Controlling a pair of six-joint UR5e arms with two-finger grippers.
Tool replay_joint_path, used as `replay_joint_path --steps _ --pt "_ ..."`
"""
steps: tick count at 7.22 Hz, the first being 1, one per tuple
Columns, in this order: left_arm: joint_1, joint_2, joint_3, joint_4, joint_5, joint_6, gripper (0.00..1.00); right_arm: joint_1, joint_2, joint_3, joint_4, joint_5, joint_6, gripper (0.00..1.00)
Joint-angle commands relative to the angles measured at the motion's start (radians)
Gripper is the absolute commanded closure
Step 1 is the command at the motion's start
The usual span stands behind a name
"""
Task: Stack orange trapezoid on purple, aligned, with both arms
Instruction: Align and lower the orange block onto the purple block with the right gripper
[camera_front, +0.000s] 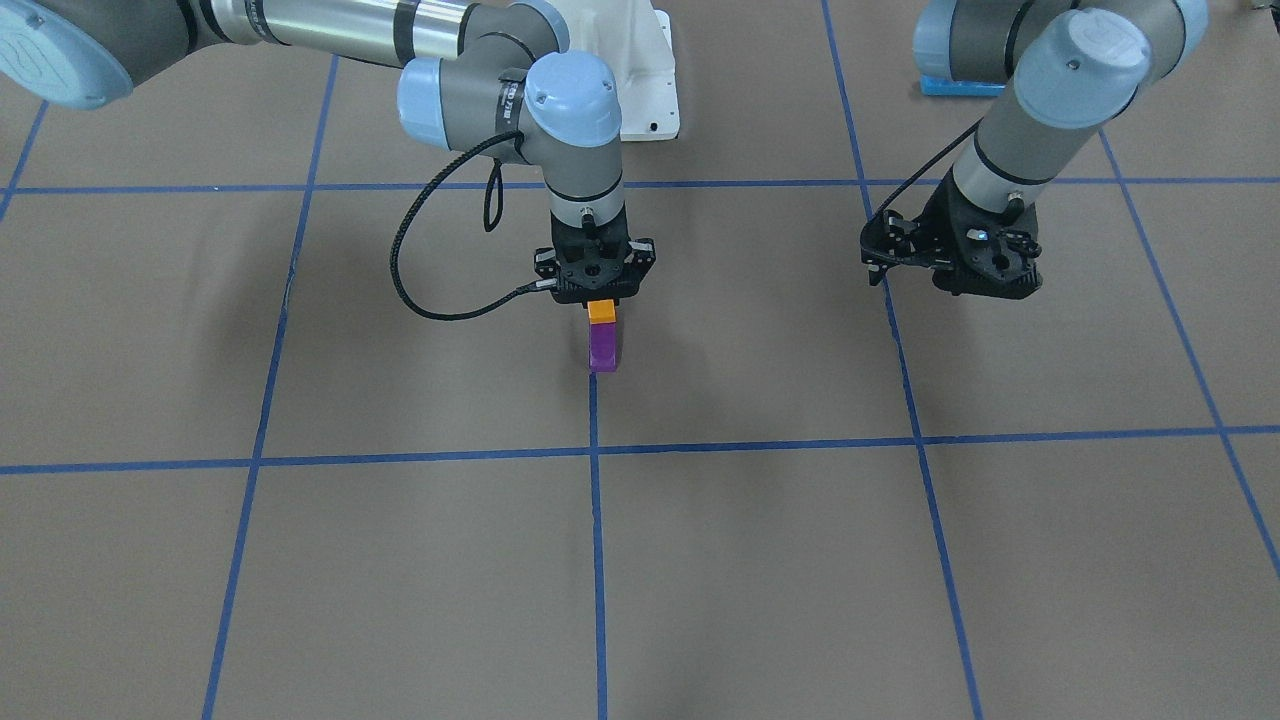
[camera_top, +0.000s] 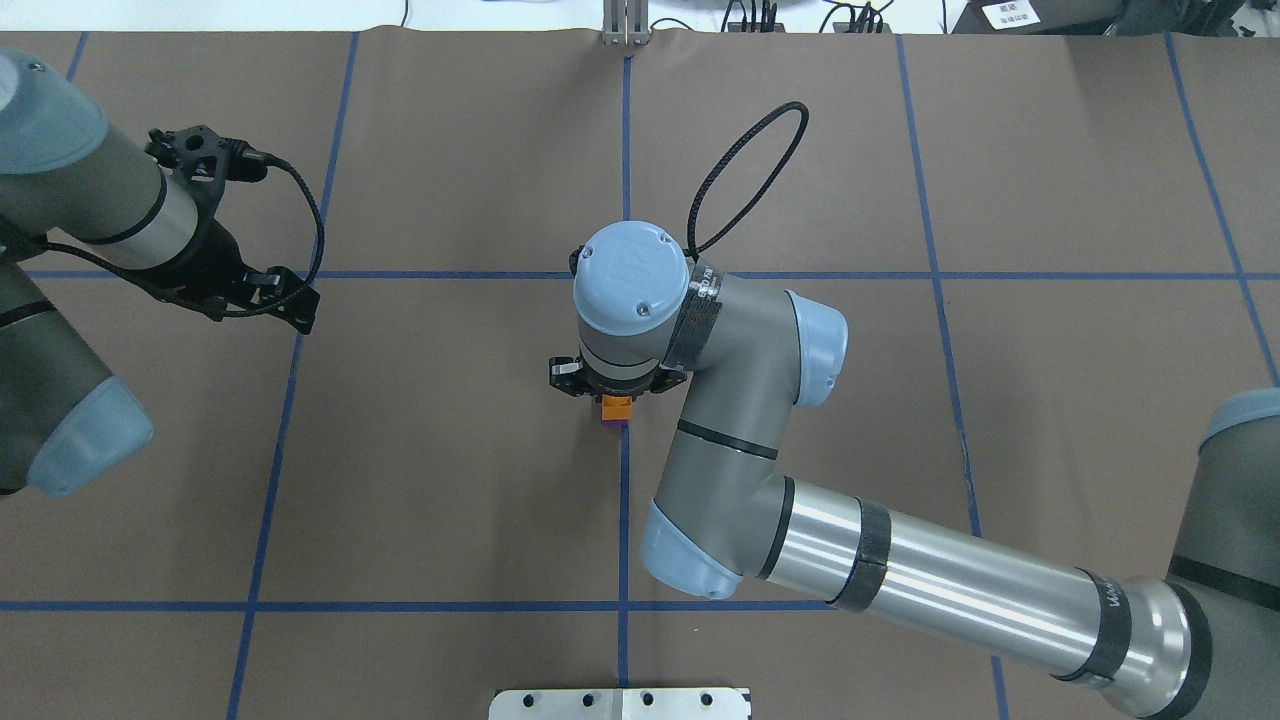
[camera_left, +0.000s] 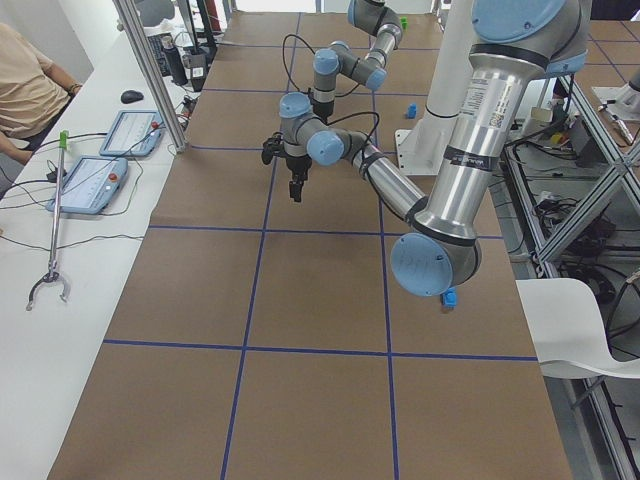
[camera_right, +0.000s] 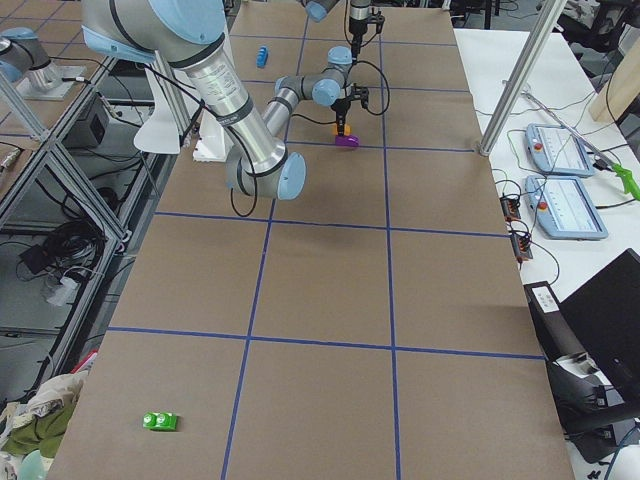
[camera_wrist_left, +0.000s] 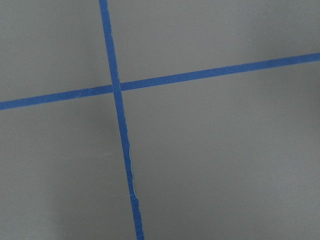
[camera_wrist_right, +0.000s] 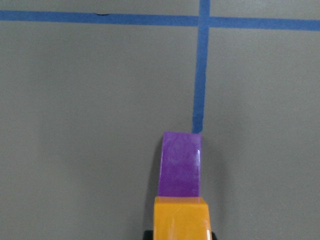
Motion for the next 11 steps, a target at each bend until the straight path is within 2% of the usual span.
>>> replay_joint_path --steps 1,6,11 --pt "0.000 0.000 0.000 0.000 0.000 0.000 0.00 -0.001 0.000 -0.008 0.003 -0.001 0.006 1.00" --pt "0.002 0.000 0.000 0.000 0.000 -0.011 0.00 0.004 0.012 -0.007 0.001 0.000 0.020 1.00" --pt "0.002 -0.002 0.000 0.000 0.000 -0.012 0.00 0.004 0.012 -0.008 0.003 0.000 0.146 1.00"
